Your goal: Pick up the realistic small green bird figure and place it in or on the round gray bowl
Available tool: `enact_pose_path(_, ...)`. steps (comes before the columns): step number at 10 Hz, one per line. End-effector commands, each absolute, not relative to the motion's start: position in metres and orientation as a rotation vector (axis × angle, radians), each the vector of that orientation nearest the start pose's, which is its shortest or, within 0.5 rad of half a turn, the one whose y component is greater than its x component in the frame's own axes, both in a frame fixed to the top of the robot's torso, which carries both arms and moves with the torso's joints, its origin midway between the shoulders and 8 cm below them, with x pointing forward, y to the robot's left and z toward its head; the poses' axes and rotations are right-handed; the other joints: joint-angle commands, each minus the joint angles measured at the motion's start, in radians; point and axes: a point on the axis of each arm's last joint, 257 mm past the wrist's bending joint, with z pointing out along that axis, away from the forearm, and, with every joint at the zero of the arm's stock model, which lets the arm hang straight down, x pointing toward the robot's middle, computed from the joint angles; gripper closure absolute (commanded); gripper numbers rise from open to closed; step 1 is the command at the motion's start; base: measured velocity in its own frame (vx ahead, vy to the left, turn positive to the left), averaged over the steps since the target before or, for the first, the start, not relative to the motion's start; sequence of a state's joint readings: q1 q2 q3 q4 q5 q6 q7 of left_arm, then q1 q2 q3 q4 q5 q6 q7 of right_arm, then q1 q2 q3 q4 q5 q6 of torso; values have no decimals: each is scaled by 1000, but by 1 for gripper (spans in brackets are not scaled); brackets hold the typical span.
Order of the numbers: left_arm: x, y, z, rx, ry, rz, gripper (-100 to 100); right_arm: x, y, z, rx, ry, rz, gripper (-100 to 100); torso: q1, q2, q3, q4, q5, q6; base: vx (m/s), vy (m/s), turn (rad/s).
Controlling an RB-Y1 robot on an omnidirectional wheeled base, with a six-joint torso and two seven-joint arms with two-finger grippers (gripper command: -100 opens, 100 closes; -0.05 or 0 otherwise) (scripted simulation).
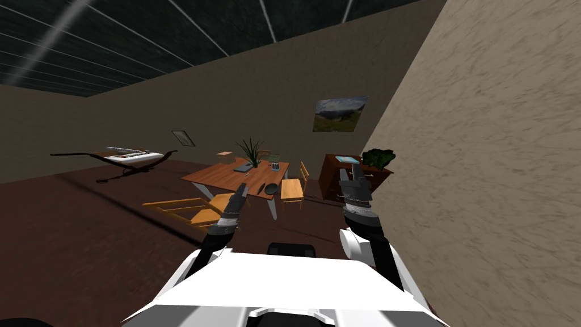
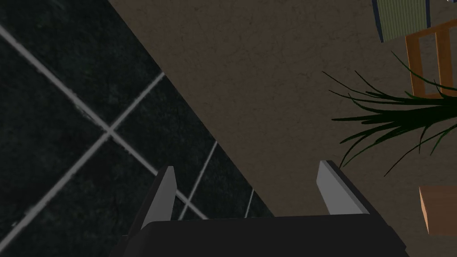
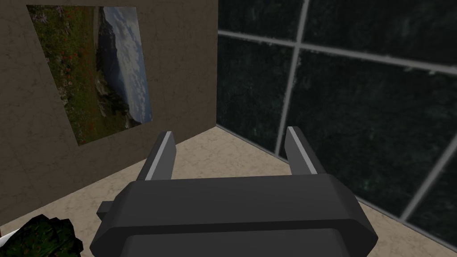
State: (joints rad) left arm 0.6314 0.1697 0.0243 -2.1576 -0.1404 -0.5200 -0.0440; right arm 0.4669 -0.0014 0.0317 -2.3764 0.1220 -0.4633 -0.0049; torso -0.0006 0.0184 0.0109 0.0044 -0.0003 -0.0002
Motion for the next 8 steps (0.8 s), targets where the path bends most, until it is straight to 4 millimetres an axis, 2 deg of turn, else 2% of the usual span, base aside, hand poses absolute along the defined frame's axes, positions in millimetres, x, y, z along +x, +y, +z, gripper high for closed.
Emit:
enact_pose_path(1, 344, 284, -97, -602, 1061, -1036, -100, 334, -248, 69, 517, 616, 1286, 0, 0, 0, 0, 0, 0, 0, -277, -12, -90)
enact_pose_path(2, 342, 287, -117, -617, 1115, -1013, -100, 334, -248, 69, 517, 616, 1286, 0, 1, 1, 0, 0, 0, 0, -310, -36, -129)
enact_pose_path(3, 342, 287, -117, -617, 1115, -1013, -100, 334, -248, 69, 517, 616, 1286, 0, 0, 2, 1, 0, 0, 0, -270, -39, -30)
enact_pose_path(5, 334, 294, -157, -650, 1224, -961, -100, 334, -248, 69, 517, 616, 1286, 0, 1, 3, 2, 1, 0, 0, -339, -37, -107)
enact_pose_path(6, 334, 294, -157, -650, 1224, -961, -100, 334, -248, 69, 517, 616, 1286, 0, -1, 5, 3, 1, 0, 0, -279, -51, -46)
enact_pose_path(8, 323, 303, -198, -681, 1336, -905, -100, 334, -248, 69, 517, 616, 1286, 0, -1, 1, 0, 0, 0, 0, -289, -65, -124)
